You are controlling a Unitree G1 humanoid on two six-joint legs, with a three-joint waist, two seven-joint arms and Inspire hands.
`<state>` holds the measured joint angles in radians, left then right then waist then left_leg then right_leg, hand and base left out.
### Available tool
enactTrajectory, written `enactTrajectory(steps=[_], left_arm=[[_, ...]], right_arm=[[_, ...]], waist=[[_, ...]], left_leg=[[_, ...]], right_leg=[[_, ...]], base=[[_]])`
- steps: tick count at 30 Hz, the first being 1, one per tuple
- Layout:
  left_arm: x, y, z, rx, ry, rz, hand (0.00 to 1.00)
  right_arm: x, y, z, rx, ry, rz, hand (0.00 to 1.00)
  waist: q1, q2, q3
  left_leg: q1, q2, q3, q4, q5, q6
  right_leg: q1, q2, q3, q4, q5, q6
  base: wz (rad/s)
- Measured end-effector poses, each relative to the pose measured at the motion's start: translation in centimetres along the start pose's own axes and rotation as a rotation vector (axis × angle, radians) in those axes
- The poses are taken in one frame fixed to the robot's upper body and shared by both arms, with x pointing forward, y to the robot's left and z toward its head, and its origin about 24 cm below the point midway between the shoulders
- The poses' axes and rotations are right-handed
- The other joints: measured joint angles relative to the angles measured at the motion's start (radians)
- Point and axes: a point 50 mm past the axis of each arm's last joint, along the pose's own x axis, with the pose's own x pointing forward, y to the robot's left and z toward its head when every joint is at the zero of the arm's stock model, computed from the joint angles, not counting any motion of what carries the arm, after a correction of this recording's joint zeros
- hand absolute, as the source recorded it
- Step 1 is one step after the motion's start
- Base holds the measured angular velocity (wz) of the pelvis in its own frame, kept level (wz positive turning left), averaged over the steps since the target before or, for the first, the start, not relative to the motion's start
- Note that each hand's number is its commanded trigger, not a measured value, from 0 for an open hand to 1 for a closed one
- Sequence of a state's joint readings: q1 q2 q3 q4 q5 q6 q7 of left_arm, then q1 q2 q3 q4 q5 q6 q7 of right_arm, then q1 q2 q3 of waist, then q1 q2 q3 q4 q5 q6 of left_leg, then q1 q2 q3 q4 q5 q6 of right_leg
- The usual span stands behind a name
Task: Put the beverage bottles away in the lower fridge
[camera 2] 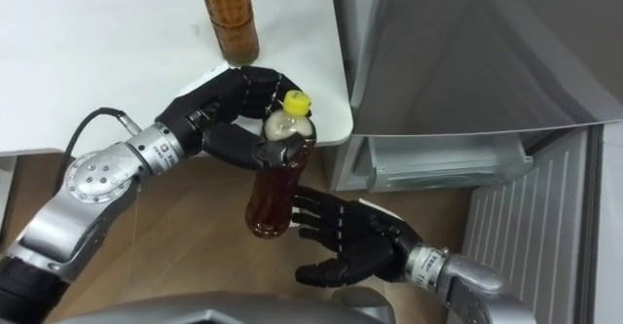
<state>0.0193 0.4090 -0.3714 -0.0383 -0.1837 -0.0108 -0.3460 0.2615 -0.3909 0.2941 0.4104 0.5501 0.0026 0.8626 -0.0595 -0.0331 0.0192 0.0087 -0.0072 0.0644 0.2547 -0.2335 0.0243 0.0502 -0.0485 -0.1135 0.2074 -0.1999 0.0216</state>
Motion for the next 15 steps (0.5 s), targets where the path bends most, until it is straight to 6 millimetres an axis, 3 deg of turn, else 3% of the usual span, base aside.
enactTrajectory(steps=[8, 15], left_arm=[[0.2, -0.8, -0.8, -0.014, 0.030, -0.030, 1.00], [0.6, -2.1, -0.9, -0.026, 0.030, -0.086, 1.00]], right_arm=[[0.4, 0.2, 1.0, -0.028, -0.025, 0.030, 0.00], [0.3, 0.3, 0.9, -0.016, -0.034, 0.031, 0.00]], waist=[[0.002, -0.005, 0.0022], [-0.001, 0.003, -0.0022]], left_leg=[[-0.019, 0.001, -0.001, 0.010, 0.000, 0.000], [-0.029, 0.001, 0.000, 0.014, 0.000, 0.000]], right_leg=[[-0.022, 0.001, 0.002, 0.014, 0.000, 0.000], [-0.032, 0.002, 0.007, 0.015, 0.001, -0.001]], base=[[0.00], [0.00]])
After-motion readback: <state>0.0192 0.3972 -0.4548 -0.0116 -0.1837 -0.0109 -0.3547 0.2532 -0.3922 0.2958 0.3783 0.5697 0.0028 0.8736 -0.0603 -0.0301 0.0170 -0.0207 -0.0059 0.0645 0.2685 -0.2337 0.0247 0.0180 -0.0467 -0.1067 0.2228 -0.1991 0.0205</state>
